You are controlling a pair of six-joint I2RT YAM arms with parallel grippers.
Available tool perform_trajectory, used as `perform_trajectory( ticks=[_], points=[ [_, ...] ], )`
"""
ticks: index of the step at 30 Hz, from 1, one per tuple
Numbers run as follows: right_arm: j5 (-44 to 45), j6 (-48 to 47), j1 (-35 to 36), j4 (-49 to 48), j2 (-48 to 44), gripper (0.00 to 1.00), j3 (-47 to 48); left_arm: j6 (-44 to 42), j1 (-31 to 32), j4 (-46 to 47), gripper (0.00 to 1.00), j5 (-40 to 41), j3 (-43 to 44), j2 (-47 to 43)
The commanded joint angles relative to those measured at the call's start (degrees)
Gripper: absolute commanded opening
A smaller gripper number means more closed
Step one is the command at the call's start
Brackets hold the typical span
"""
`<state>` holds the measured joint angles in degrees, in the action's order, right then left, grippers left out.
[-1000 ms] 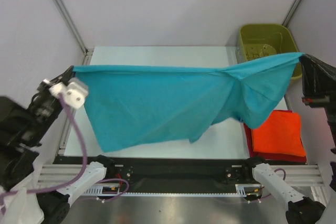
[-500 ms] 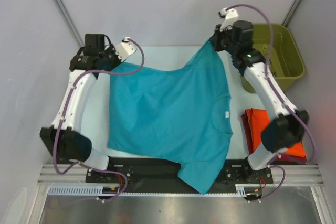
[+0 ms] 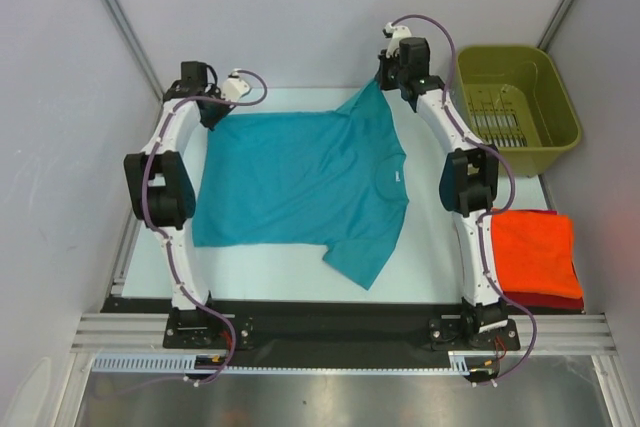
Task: Fold and stack the t-shirts
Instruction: Flatten the tshirt out, then fold the tshirt
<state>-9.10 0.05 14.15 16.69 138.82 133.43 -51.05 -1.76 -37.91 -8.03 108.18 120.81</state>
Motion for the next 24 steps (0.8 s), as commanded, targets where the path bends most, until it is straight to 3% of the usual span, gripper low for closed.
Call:
perform_trajectory(
  ticks=[1, 5, 13, 20, 24],
  points=[
    [1.5, 3.5, -0.7, -0.1, 1.5, 0.0, 6.5, 0.1, -0.5, 4.2, 0.0, 2.0, 5.2, 2.1],
    [1.8, 7.3, -0.6, 1.1, -4.2, 0.0, -1.0, -1.4, -1.1, 6.9, 0.0, 2.2, 3.2, 0.9],
    [2.8, 16.7, 0.3, 0.4, -29.3, 0.0, -38.5, -12.6, -1.6, 13.7, 0.0, 3.3, -18.0, -9.6],
    [5.7, 20.2, 3.2, 5.5, -38.6, 0.0, -53.0, -16.7, -1.6, 14.9, 0.0, 3.7, -30.3, -15.8],
    [5.0, 23.8, 3.0, 6.2, -41.7, 0.0, -58.0, -17.8, -2.2, 15.0, 0.0, 4.4, -31.3, -15.3]
  ],
)
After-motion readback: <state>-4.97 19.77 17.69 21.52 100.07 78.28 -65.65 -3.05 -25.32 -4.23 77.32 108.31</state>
